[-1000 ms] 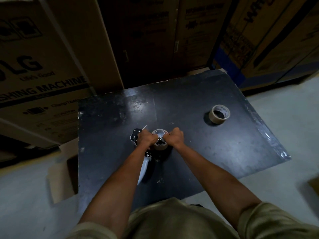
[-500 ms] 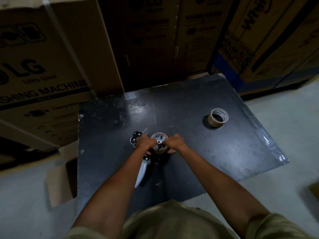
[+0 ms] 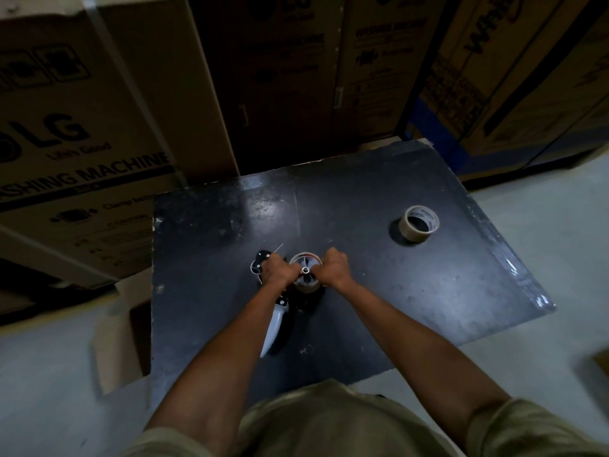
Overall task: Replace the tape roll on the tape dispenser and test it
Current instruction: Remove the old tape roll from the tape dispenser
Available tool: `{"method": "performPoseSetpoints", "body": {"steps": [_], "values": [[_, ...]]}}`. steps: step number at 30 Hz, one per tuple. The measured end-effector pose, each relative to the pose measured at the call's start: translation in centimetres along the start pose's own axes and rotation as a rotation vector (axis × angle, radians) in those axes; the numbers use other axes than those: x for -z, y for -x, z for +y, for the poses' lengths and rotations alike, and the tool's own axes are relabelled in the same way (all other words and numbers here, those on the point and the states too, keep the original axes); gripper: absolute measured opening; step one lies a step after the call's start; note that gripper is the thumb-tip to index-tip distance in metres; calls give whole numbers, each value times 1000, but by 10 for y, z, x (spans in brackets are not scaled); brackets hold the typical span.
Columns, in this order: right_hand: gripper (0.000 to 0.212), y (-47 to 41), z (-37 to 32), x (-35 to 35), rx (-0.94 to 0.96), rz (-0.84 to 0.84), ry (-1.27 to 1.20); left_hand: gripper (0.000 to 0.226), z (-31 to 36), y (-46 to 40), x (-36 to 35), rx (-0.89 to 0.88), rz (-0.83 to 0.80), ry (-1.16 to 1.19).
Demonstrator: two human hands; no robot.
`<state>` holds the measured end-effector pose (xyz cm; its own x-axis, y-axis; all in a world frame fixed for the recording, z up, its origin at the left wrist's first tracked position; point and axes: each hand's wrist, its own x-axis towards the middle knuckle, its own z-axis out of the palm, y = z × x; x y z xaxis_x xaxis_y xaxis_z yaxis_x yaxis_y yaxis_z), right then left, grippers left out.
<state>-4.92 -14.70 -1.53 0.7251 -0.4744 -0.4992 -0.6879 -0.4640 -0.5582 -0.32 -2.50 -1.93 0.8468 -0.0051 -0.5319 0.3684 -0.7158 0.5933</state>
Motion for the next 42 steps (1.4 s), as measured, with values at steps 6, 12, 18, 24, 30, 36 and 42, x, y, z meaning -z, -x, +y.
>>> {"method": "performPoseSetpoints", "body": {"steps": [6, 12, 18, 24, 30, 36, 42], "values": [[47, 9, -8, 3, 2, 43, 13, 28, 5, 12, 2, -25, 72, 0], [42, 8, 5, 0, -44, -29, -8, 29, 5, 14, 6, -61, 22, -36], [42, 18, 5, -4, -96, -28, -124, 20, -1, 22, 4, -134, 70, 16], [54, 14, -4, -3, -82, -1, -74, 23, 0, 26, 9, -119, 79, 9], [41, 9, -7, 1, -53, 40, -9, 31, 0, 27, 6, -81, 120, 65], [43, 12, -9, 6, -20, 69, 31, 28, 1, 29, 7, -30, 76, 69], [64, 11, -2, 15, 126, -182, 51, 21, 1, 28, 17, -56, -112, 137]]}}
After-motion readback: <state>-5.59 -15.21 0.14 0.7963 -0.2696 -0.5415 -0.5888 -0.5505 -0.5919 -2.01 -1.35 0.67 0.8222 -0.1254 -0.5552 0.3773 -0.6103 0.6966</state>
